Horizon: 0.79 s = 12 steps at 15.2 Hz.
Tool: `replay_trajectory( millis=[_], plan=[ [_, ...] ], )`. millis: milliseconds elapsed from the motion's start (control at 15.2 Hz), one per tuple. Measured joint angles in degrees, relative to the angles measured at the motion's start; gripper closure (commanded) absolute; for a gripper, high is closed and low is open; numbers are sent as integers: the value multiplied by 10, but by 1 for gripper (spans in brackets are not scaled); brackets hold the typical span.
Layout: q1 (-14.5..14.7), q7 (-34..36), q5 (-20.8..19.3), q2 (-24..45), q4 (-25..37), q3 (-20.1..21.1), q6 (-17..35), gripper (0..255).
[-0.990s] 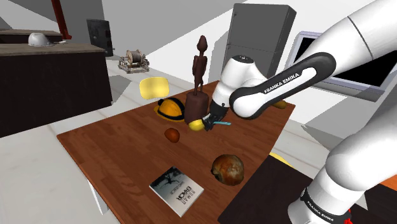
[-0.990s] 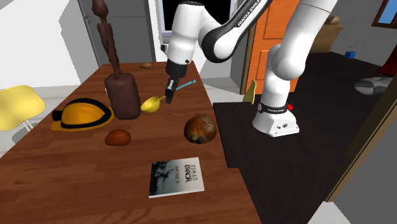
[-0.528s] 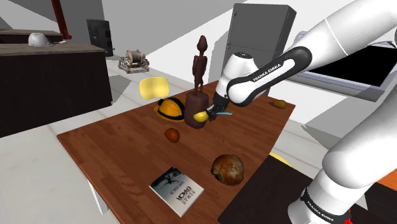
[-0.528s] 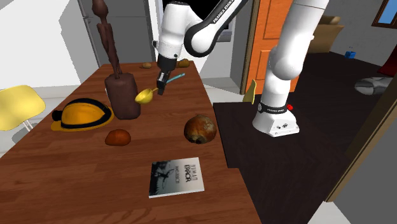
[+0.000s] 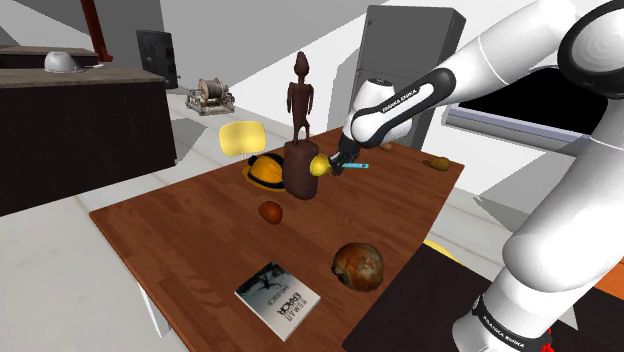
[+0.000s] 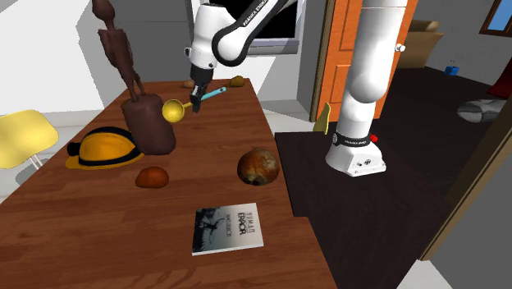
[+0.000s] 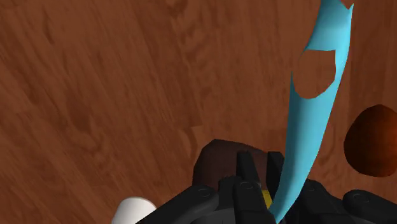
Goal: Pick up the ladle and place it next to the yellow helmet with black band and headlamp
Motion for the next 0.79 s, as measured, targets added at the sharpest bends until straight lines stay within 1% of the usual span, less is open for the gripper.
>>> replay_trajectory(
  millis=[330,462,594,726,792],
  plan=[
    [-28,-59,8,63,87,-22,-24,255],
    [-40,-82,11,94,133,-29,-40,255],
    [-49,-99,12,124,166,-34,-43,255],
    [-56,-112,13,151,208,-38,-59,255],
    [-63,-124,14,174,240,-41,-68,255]
  ],
)
